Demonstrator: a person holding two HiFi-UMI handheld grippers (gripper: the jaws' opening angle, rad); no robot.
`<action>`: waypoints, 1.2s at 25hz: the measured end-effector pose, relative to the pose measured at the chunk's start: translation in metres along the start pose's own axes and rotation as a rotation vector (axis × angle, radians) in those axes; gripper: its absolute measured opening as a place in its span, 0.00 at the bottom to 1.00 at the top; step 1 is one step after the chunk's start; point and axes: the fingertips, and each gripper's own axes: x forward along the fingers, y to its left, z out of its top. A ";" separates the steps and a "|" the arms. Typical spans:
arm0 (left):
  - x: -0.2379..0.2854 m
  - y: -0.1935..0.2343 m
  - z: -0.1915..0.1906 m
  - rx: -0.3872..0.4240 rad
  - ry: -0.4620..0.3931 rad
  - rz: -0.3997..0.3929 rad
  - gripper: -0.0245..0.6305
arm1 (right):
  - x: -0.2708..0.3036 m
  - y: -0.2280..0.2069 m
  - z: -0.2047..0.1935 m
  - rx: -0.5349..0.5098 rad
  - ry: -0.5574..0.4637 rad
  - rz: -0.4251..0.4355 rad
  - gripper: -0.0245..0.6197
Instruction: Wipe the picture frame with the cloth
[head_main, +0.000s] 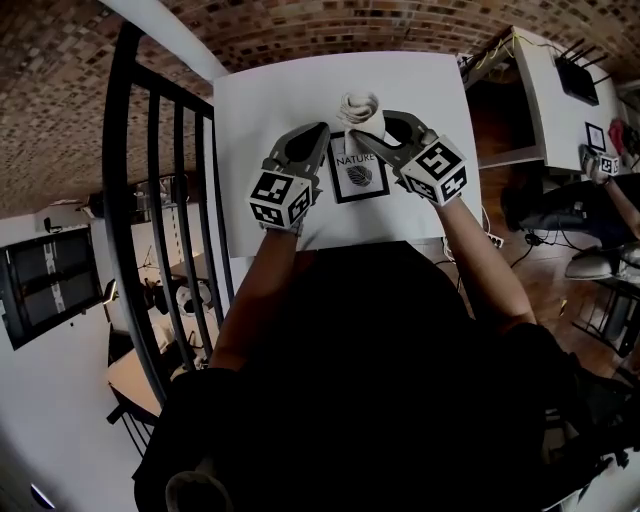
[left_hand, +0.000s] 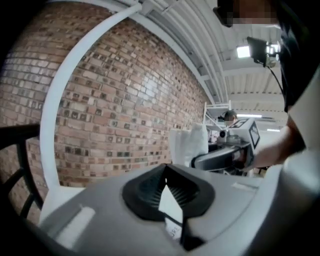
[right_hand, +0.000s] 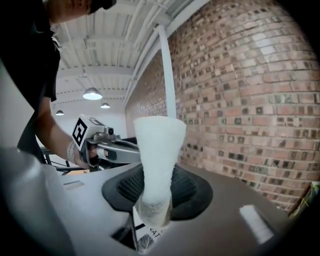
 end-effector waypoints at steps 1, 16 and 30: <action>-0.001 -0.004 0.018 0.018 -0.040 -0.011 0.04 | -0.004 0.001 0.017 -0.017 -0.049 -0.001 0.24; -0.026 -0.049 0.094 0.124 -0.191 -0.084 0.04 | -0.051 0.011 0.098 -0.076 -0.271 0.024 0.24; -0.025 -0.051 0.097 0.130 -0.170 -0.067 0.04 | -0.043 0.022 0.095 -0.064 -0.260 0.061 0.24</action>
